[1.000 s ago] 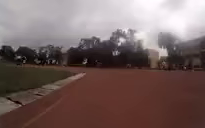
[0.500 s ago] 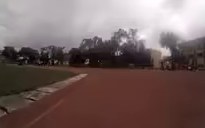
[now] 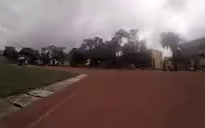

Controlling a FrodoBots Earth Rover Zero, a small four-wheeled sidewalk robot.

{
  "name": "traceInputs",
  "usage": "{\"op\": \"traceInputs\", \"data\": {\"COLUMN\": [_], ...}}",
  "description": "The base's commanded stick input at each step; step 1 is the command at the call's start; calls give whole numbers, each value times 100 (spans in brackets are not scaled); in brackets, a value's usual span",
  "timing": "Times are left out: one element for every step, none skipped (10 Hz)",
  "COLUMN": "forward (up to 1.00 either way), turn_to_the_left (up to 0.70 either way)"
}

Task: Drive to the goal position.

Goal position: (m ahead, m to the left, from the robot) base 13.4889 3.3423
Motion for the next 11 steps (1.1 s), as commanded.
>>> {"op": "traceInputs", "data": {"forward": [70,70,70,70,70,70,70,70,70,70,70], "turn_to_the_left": [-8,-20,-12,-3,1,2,10,7,3,0,0]}}
